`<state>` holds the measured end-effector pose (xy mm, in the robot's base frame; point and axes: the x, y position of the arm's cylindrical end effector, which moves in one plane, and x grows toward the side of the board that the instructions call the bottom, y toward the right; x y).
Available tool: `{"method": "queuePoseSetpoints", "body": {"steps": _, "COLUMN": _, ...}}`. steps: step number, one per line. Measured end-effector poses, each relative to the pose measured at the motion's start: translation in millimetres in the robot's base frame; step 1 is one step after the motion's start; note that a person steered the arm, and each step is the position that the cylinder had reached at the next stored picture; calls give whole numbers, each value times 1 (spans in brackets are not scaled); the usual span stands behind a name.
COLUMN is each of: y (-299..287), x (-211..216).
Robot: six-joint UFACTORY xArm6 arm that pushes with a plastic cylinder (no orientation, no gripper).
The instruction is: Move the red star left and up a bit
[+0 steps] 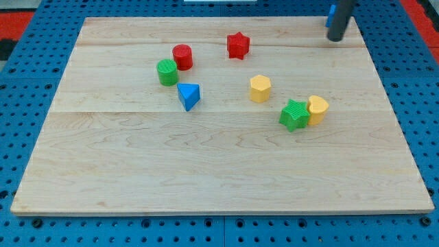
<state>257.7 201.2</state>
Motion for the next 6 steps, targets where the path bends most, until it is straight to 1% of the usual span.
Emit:
{"method": "queuePoseSetpoints", "body": {"steps": 1, "y": -75, "x": 0}}
{"method": "queuePoseSetpoints", "body": {"steps": 2, "y": -124, "x": 14}}
{"method": "queuePoseSetpoints", "body": {"steps": 3, "y": -156, "x": 33}}
{"method": "queuePoseSetpoints", "body": {"steps": 4, "y": -218, "x": 31}}
{"method": "queuePoseSetpoints", "body": {"steps": 5, "y": -243, "x": 16}}
{"method": "queuePoseSetpoints", "body": {"steps": 6, "y": -257, "x": 12}}
